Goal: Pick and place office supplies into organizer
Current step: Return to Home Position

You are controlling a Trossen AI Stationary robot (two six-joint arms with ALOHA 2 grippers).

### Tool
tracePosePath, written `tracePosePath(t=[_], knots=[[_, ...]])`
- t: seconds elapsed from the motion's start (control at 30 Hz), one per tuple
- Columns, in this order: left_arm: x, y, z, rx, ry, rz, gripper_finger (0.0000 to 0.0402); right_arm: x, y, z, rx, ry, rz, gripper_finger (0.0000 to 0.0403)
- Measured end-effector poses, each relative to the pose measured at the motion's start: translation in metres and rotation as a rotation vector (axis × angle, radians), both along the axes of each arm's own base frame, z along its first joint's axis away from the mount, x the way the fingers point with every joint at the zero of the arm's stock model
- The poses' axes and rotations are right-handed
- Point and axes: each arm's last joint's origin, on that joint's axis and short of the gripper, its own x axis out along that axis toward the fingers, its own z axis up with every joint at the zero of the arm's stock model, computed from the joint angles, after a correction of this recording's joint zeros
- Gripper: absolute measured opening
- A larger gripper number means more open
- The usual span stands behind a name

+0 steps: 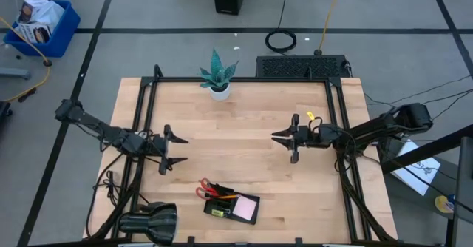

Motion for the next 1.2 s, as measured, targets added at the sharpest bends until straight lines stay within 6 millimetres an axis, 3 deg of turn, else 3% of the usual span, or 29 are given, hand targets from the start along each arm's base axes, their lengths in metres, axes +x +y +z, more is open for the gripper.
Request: tracePosePath(t=[0.37,0.57,0.97,1.2], knots=[[-0.009,0.012,0.011,-0.026,-0.112,0.019,0.0302,-0.015,-0.001,0.019,-0.017,-0.039,0.002,0.006],[-0.015,0.019,0.005,-0.013,-0.065,0.05,0.0303,-0.026,-0.001,0.027,-0.008,-0.051,0.003,0.0059],[-0.028,0.028,0.027,0.003,-0.037,0.101,0.0302,-0.046,-0.002,0.034,-0.02,-0.034,0.011,0.0059],[-0.028,0.028,0.027,0.011,-0.026,0.098,0.0305,-0.064,-0.001,0.036,-0.02,-0.021,0.053,0.0059]])
